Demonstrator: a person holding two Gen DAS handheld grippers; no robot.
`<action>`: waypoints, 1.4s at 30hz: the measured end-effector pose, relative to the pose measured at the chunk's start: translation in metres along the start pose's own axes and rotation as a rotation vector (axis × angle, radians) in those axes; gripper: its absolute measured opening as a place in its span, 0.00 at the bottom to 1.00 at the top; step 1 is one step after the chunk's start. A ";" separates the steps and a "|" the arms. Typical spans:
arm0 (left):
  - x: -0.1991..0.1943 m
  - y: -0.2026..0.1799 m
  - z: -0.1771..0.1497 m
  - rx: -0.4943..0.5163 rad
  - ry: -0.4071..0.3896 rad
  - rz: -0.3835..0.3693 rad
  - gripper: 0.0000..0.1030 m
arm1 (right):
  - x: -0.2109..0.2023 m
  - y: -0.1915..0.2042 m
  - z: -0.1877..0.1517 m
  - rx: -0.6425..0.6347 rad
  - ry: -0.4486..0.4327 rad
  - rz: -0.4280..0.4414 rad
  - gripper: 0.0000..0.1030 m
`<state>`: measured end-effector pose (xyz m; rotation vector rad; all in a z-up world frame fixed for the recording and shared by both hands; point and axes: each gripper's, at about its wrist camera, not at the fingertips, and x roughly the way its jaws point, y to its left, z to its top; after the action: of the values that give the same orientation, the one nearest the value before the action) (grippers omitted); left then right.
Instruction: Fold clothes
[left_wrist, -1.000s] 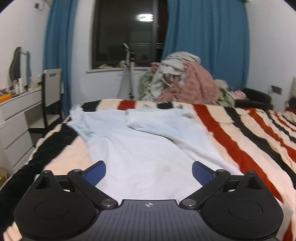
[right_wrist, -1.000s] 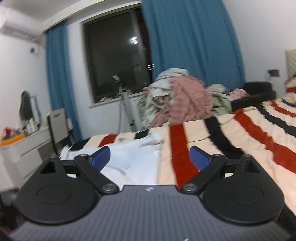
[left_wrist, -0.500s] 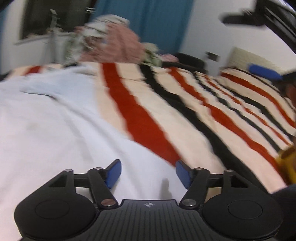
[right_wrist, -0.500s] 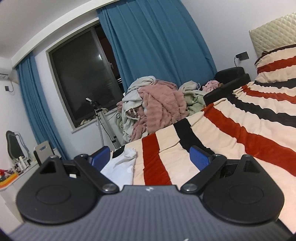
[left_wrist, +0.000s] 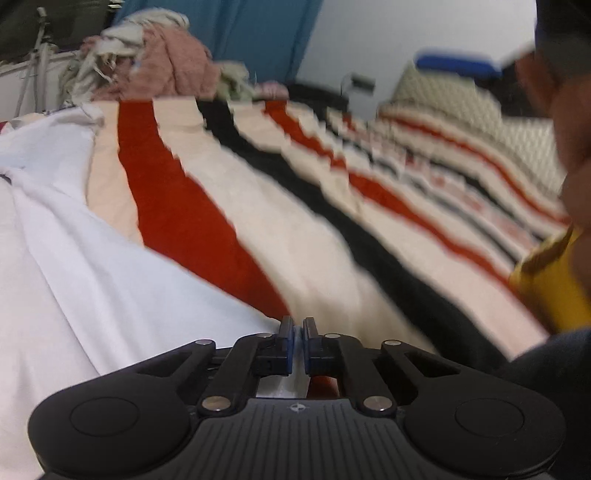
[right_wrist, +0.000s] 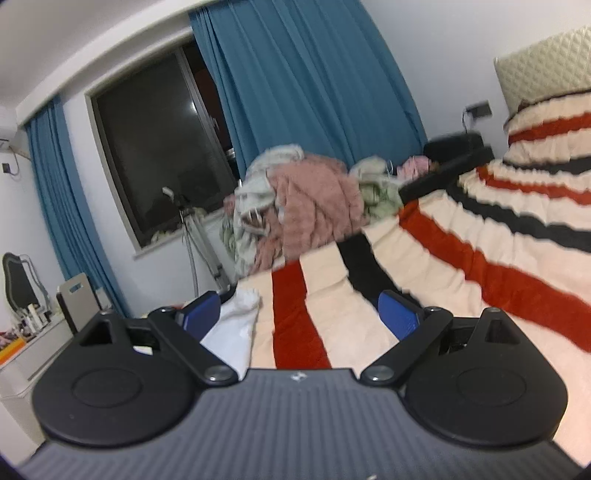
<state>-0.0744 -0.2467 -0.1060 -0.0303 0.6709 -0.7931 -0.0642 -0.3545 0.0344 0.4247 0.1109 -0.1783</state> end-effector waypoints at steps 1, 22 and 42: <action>-0.009 0.003 0.006 -0.025 -0.044 -0.026 0.05 | -0.007 0.002 0.001 -0.008 -0.045 0.008 0.91; -0.268 0.117 -0.033 -0.555 -0.231 0.118 0.04 | -0.025 0.047 -0.019 -0.170 -0.029 0.123 0.91; -0.200 0.168 -0.050 -0.665 0.053 0.214 0.57 | 0.054 0.035 -0.137 0.274 0.799 0.223 0.51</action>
<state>-0.0955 0.0170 -0.0814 -0.5344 0.9481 -0.3400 -0.0136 -0.2733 -0.0836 0.7599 0.8272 0.2091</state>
